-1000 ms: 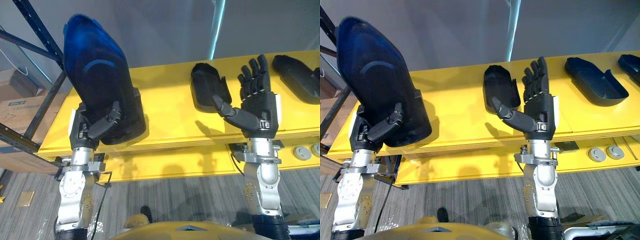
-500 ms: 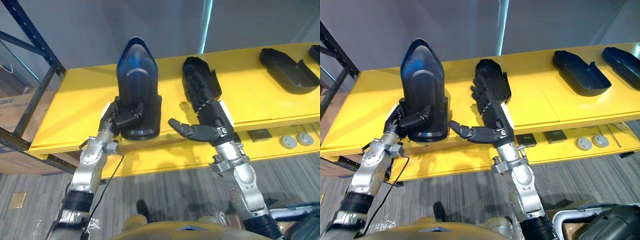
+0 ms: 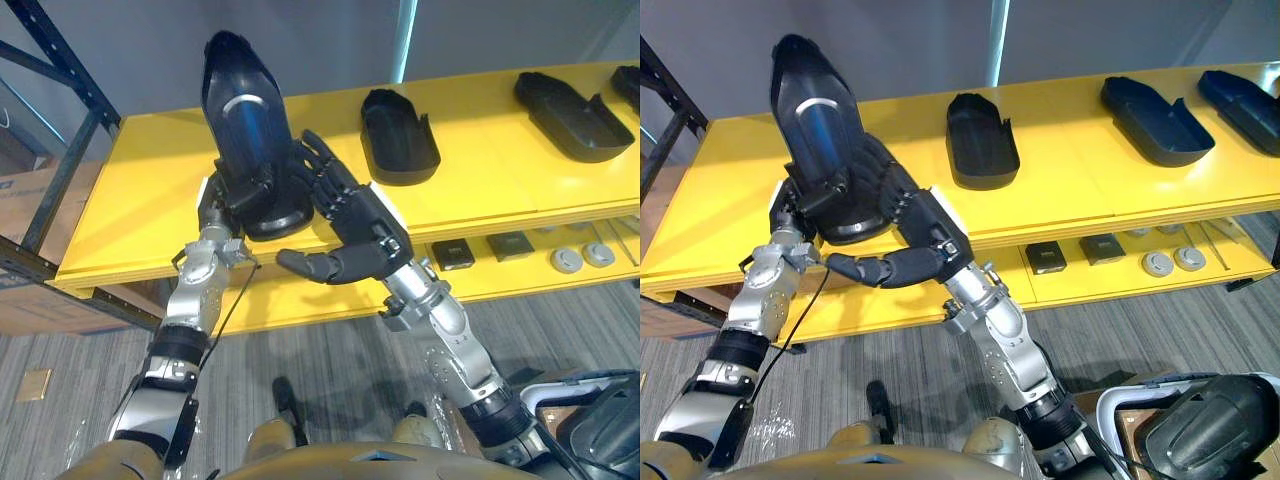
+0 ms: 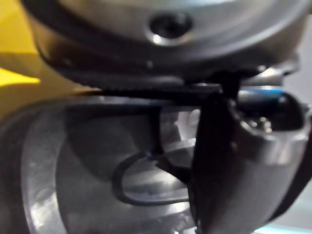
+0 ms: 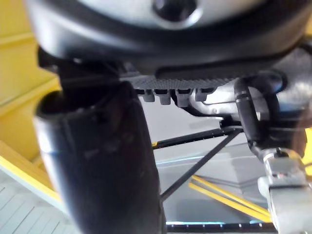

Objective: Walk over and take three plastic housings, then place them on the shelf

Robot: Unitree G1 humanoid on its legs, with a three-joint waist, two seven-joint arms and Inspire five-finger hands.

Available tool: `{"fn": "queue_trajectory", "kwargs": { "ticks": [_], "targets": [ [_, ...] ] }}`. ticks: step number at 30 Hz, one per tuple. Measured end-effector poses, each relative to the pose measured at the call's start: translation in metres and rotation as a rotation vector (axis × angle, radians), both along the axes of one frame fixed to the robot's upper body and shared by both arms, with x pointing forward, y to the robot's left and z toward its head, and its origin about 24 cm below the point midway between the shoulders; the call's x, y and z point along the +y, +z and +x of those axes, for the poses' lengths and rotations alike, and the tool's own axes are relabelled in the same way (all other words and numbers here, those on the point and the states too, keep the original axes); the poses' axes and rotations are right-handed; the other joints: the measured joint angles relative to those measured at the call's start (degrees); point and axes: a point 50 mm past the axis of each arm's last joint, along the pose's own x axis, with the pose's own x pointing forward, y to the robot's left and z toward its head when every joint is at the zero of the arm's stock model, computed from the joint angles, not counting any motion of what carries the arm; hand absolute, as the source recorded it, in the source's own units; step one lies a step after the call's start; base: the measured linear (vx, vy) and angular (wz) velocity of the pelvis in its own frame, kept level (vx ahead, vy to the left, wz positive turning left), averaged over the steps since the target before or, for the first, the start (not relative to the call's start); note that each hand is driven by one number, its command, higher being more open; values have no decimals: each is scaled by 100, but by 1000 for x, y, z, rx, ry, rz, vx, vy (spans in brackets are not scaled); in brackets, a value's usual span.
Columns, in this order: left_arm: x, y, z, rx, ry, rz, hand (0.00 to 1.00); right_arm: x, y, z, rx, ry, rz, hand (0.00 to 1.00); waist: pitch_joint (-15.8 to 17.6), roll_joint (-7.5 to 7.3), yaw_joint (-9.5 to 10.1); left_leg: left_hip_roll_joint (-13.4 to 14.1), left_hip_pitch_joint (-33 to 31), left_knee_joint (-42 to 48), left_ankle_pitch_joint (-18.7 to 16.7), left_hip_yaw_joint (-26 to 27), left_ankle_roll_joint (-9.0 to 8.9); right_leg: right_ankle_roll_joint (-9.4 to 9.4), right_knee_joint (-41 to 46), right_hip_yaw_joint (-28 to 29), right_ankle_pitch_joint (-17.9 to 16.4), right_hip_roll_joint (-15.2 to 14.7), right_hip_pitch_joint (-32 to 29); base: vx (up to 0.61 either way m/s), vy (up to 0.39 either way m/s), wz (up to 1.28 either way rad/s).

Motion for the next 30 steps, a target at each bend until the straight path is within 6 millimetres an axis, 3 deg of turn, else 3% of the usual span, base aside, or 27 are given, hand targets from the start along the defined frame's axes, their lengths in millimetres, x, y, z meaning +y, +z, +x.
{"fn": "queue_trajectory", "kwargs": {
  "ticks": [5,17,18,30],
  "targets": [
    [-10,33,23,-15,11,15,0,13,15,5,-39,15,-7,100,322,61,74,-9,-149,13,61,-3,19,-28,205,75,-22,-45,-246,-48,0,1],
    [-16,59,43,75,-8,80,0,17,36,-6,-80,7,52,100,599,105,87,-6,-151,13,65,179,31,-57,492,295,-126,-106,-511,-8,-25,-6],
    [-16,61,44,83,-8,89,100,17,40,-8,-91,11,59,100,599,105,93,-4,-150,11,59,205,33,-54,497,308,-127,-106,-532,-15,-33,-8],
    [-5,64,48,131,96,173,100,18,51,-17,-120,22,92,100,660,108,82,9,-32,-1,20,416,35,-12,508,482,-109,-106,-567,1,-29,-8]
  ]
}}
